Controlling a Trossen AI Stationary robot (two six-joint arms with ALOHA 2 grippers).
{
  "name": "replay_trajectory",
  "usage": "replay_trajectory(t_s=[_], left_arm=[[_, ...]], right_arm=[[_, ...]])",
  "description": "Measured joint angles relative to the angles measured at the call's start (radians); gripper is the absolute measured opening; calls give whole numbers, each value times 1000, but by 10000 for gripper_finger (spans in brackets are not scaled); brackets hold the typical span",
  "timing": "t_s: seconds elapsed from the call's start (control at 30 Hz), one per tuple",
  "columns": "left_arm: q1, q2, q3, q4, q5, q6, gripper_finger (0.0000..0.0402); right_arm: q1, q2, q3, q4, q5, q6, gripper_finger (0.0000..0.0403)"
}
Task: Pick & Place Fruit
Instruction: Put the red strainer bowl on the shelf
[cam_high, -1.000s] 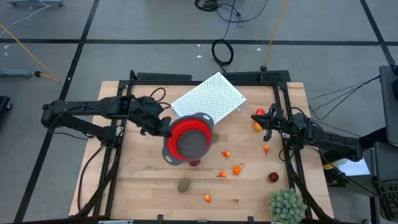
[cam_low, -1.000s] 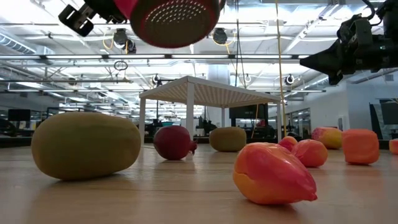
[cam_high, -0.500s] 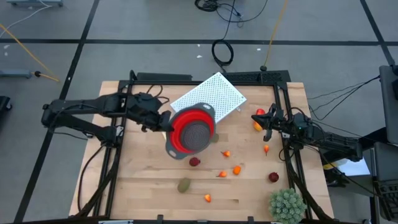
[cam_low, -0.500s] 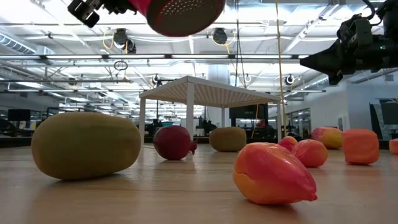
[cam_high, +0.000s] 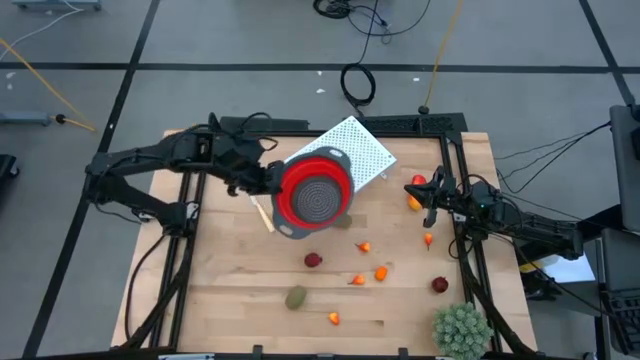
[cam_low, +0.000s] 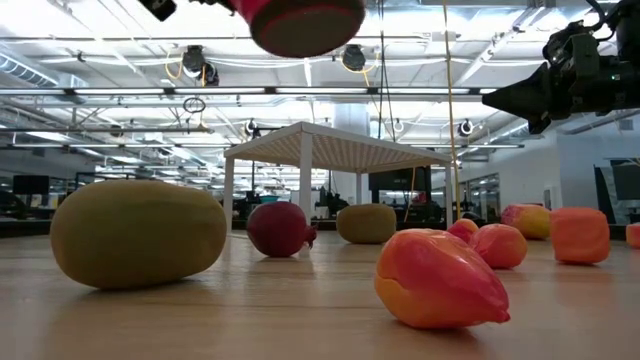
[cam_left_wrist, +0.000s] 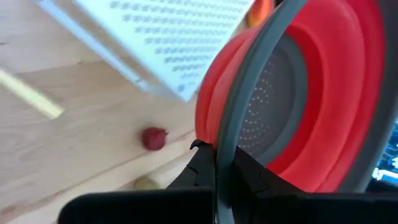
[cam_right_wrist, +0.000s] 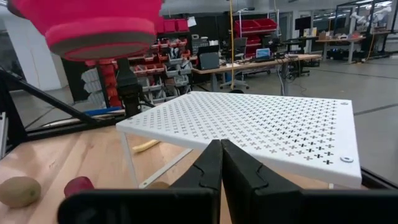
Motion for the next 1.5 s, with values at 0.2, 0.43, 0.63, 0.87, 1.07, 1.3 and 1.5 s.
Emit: replay_trajectory(t_s=[0.2, 0.43, 0.63, 0.87, 1.07, 1.3, 1.5], left_arm=[[35, 130, 94, -25, -9, -23, 5], [67, 245, 200, -37, -36, -18, 5], [70, 267, 234, -115, -125, -9, 5], [71, 267, 234, -186, -150, 31, 5], [91, 267, 234, -199, -166, 83, 5], [125, 267, 234, -200, -165, 118, 5], [145, 267, 234, -199, -141, 132, 5]], right_arm=[[0, 0, 0, 0, -2, 0, 0], [0, 0, 0, 0, -2, 0, 0], [0, 0, 0, -1, -2, 8, 0], [0, 0, 0, -1, -2, 11, 0], [0, 0, 0, -1, -2, 11, 0], [0, 0, 0, -1, -2, 11, 0], [0, 0, 0, -1, -2, 11, 0]])
